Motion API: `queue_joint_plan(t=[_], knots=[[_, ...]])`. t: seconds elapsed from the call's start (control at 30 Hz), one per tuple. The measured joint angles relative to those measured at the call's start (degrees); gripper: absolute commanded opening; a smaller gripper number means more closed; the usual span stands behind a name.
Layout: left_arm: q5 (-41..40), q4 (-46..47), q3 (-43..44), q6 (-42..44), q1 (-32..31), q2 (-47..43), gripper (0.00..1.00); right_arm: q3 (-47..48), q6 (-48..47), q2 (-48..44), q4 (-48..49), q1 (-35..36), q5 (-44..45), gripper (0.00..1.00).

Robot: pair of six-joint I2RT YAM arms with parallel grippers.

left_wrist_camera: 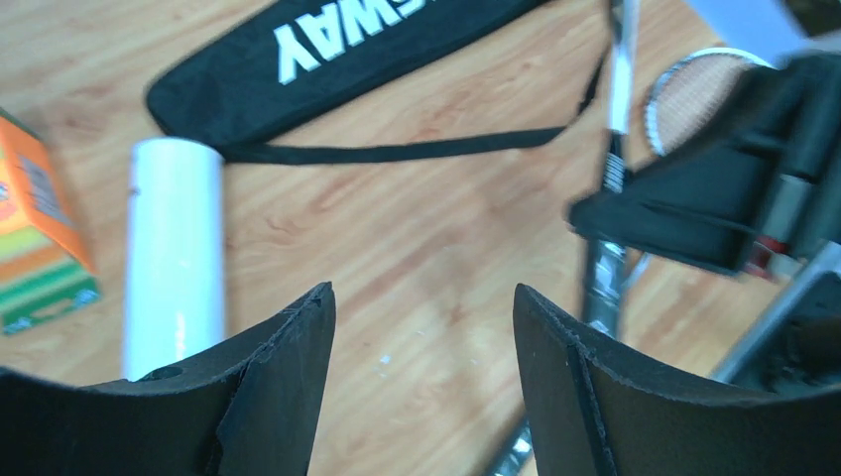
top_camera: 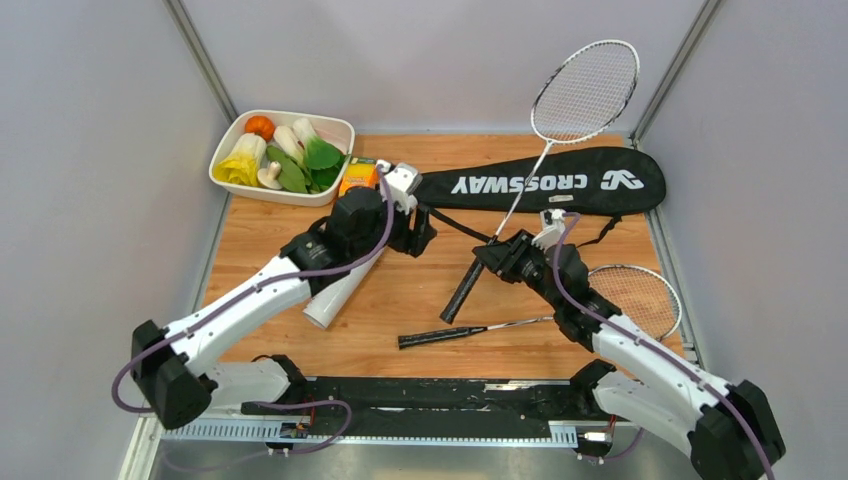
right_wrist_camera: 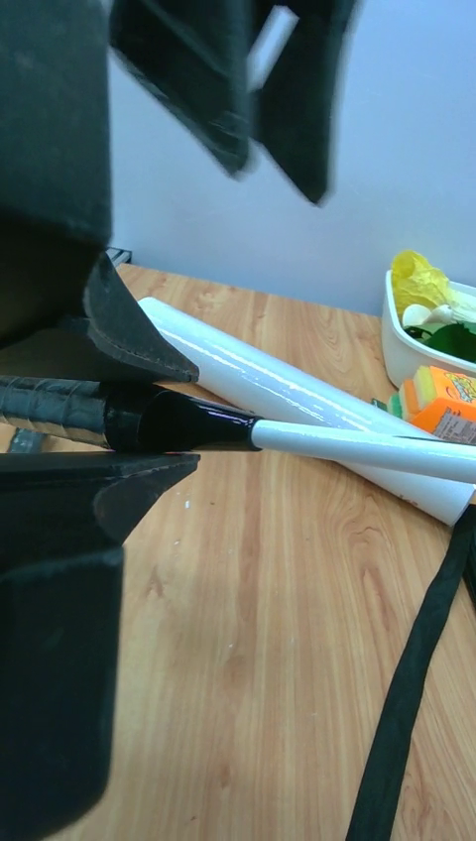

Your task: Pack up the badminton gear

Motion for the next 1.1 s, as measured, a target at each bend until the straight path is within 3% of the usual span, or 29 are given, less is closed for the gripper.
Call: queue_joint_plan(t=[0.37, 0.77, 1.1], knots=[[-2.01, -5.35, 29.29, 17.7, 5.88, 33.27, 0.7, -0.81, -7.43, -25.38, -20.92, 0.0, 5.42, 0.0], [-0.76, -14.82, 65.92, 33.62, 6.56, 71.56, 0.7, -0.42, -12.31, -33.09, -31.82, 0.0, 11.8, 0.0], [1.75, -18.56, 68.54, 38.6, 6.56, 77.53, 0.63, 1.81, -13.51, -33.18, -33.11, 0.0, 13.88, 0.0]])
